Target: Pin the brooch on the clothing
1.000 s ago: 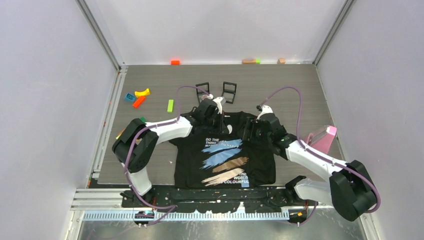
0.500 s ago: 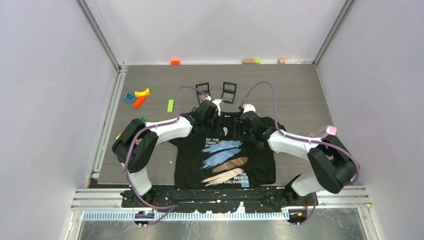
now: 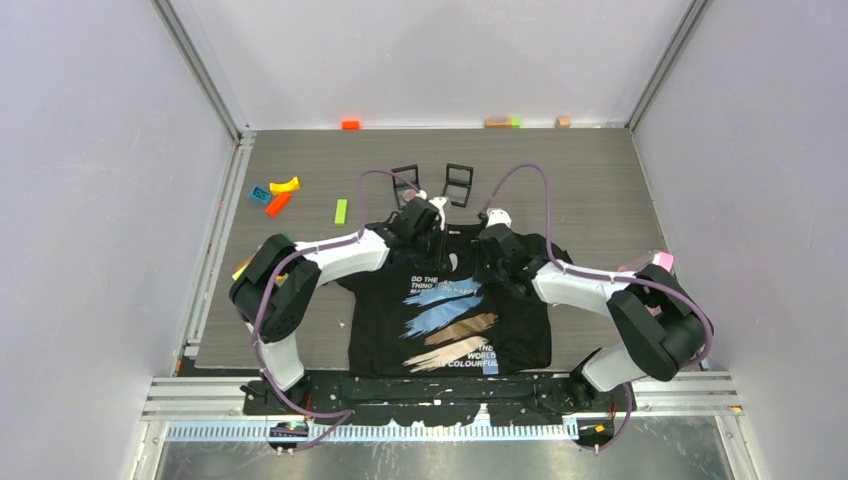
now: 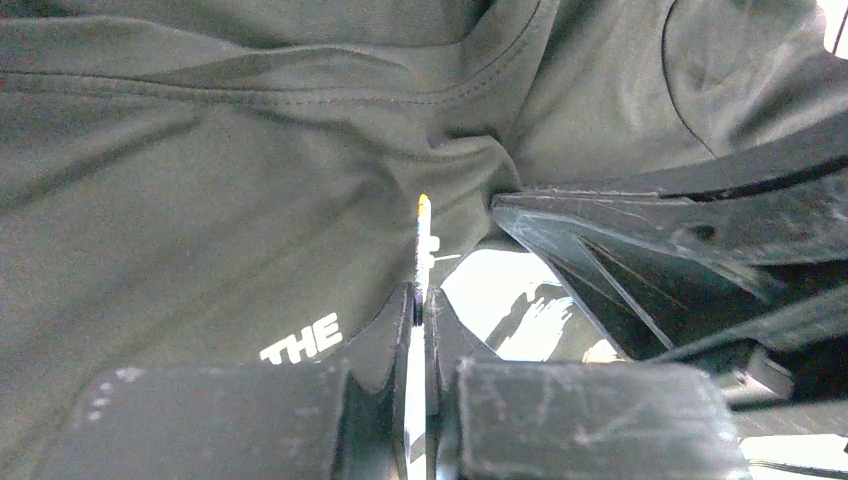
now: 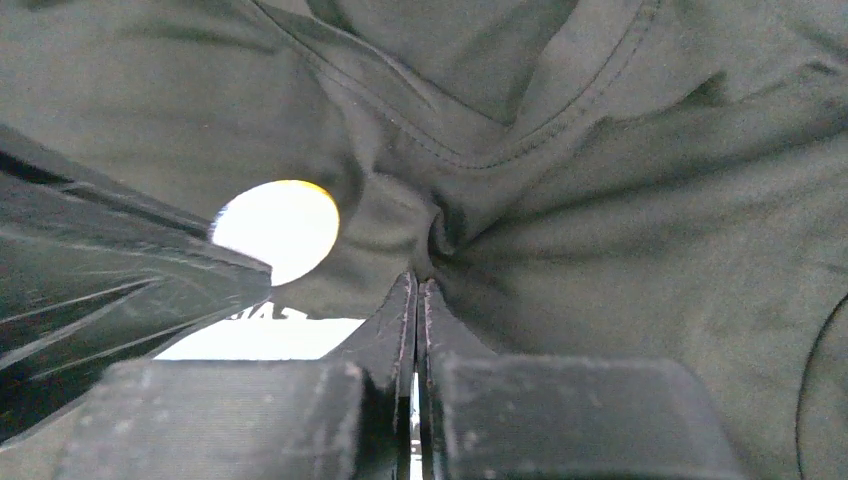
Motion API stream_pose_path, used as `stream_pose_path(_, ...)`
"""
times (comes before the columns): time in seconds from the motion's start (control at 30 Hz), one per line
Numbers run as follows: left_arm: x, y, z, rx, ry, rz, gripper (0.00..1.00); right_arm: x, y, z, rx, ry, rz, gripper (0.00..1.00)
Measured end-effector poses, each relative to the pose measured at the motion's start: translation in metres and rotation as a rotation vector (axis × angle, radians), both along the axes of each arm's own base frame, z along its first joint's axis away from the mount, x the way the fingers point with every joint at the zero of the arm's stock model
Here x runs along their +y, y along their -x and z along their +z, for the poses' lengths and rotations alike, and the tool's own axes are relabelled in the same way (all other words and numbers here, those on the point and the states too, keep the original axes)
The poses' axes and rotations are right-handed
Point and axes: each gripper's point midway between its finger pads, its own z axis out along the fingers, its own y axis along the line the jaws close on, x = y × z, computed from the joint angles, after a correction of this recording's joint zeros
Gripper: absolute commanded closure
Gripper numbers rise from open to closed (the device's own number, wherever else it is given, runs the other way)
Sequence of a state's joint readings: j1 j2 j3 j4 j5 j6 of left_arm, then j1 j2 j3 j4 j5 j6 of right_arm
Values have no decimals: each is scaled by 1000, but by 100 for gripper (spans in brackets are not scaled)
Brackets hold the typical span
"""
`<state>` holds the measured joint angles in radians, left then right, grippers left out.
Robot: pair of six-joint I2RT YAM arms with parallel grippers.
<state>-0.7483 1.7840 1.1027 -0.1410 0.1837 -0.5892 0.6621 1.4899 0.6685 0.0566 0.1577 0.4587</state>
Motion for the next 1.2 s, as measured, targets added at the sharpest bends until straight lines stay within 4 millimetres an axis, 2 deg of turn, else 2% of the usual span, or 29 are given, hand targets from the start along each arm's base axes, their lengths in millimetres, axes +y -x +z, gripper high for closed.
stream_pose_path(0.3,-9,6,-12,21,-64,-42,100,4,2,14,-50,-91,-15,99)
stream_pose_path(0.57,-6,9,-20,33,-118,-59,100,11,5,19,-54,-131,14,99)
stream_pose_path(0.87,-7,7,-20,35,-139,-77,100,23,10,38,-76,-204,72,100)
stream_pose_path(1.03,-8,8,-20,39,-137,-82,100,32,16,32,-41,-229,121,99)
stream_pose_path(1.2,-9,8,-19,43,-130,-84,100,36,24,4,44,-208,149,99)
